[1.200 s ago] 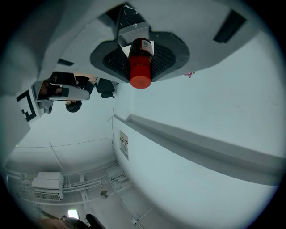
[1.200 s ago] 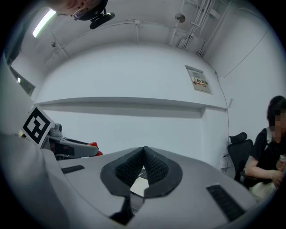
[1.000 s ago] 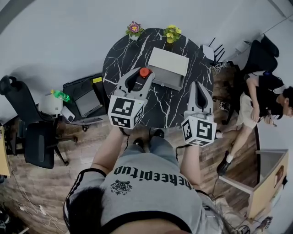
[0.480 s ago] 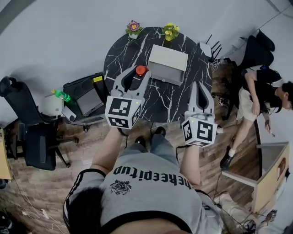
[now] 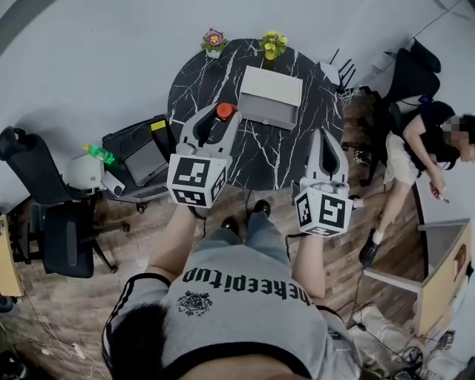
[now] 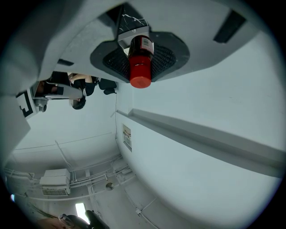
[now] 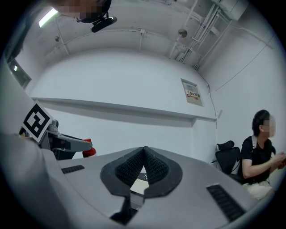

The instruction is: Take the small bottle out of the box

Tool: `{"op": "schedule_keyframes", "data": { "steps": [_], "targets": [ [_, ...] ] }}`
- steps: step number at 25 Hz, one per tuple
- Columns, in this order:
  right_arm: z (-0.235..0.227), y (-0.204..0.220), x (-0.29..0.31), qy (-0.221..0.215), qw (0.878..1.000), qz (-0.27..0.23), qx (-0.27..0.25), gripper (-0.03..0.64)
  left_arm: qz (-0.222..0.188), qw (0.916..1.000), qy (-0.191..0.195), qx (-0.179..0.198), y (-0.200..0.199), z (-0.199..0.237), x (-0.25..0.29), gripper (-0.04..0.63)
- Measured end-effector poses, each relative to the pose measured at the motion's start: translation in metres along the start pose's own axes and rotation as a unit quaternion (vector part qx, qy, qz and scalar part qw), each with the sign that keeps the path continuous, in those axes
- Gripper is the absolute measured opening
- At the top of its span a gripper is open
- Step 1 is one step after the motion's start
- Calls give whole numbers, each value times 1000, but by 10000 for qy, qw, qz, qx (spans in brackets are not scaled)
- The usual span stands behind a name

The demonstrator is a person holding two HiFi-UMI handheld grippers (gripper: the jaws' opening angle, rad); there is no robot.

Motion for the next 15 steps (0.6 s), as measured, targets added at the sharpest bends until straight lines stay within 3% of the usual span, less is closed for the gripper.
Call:
{"op": "schedule_keyframes", "data": {
  "steps": [15],
  "targets": [
    [9,-5,-14,148,9999,-43,-65,0,-60,10000,52,-1,0,2,-14,143]
  ]
}}
Point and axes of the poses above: the fingertips, and each gripper's own axes: x forward along the fingers, z to its left, y out of its underside, the point moved 7 cm from there along -x, backward along the fingers, and after that the axes turned 13 degrees about z, right-handed, at the moved point
